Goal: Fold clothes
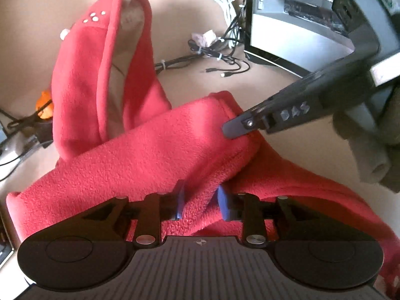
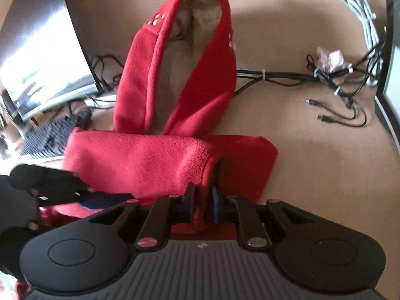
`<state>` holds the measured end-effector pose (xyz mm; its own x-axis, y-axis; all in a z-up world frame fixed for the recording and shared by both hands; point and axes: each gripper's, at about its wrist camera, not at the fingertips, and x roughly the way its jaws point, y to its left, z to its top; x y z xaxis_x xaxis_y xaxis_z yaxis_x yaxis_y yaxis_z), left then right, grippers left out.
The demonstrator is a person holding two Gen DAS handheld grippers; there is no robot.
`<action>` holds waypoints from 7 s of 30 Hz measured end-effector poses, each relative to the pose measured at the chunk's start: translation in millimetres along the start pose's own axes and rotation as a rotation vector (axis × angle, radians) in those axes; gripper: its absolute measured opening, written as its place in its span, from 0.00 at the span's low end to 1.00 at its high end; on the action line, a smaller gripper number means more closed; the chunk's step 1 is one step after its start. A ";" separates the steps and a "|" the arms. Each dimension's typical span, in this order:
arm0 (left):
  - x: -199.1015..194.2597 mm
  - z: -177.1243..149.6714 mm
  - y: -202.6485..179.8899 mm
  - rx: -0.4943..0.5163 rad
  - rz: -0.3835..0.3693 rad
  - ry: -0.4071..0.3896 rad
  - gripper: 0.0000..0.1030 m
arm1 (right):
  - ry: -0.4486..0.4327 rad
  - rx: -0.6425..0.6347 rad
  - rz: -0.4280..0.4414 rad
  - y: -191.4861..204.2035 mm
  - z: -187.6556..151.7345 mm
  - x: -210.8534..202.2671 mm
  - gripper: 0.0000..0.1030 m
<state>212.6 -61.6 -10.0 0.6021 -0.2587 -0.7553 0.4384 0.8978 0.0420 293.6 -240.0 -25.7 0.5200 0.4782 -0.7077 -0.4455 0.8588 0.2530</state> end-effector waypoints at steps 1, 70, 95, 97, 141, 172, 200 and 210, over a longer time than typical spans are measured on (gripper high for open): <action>-2.1 0.9 2.6 -0.005 -0.008 0.000 0.44 | -0.010 -0.019 -0.022 3.6 1.0 -1.7 0.28; -38.8 -32.2 75.5 -0.398 0.207 0.004 0.92 | -0.003 -0.232 -0.049 30.3 -14.9 22.3 0.71; -206.3 -223.3 -28.1 -0.032 0.199 -0.019 0.98 | -0.027 -0.194 -0.421 120.5 -251.0 -170.4 0.86; -202.7 -230.1 -32.0 0.001 0.220 -0.005 0.98 | -0.005 -0.184 -0.439 121.7 -265.6 -163.0 0.86; -279.2 -187.4 67.6 -0.292 0.201 -0.057 0.99 | -0.201 -0.104 -0.497 91.9 -180.1 -269.1 0.95; -47.2 -41.8 176.0 -0.437 0.393 0.243 0.99 | -0.059 -0.282 -0.474 -33.2 -36.2 -9.2 1.00; -54.5 -2.7 60.9 0.025 -0.027 0.108 0.98 | -0.165 -0.087 -0.315 -14.8 -18.4 -105.1 1.00; -48.1 1.3 96.8 -0.148 0.129 0.041 0.98 | -0.023 -0.281 -0.130 36.0 -47.2 -82.8 1.00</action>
<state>227.0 37.3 31.3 0.6182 -0.1266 -0.7758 0.2550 0.9659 0.0455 200.1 -257.3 10.9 0.6006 0.3747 -0.7063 -0.5565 0.8302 -0.0328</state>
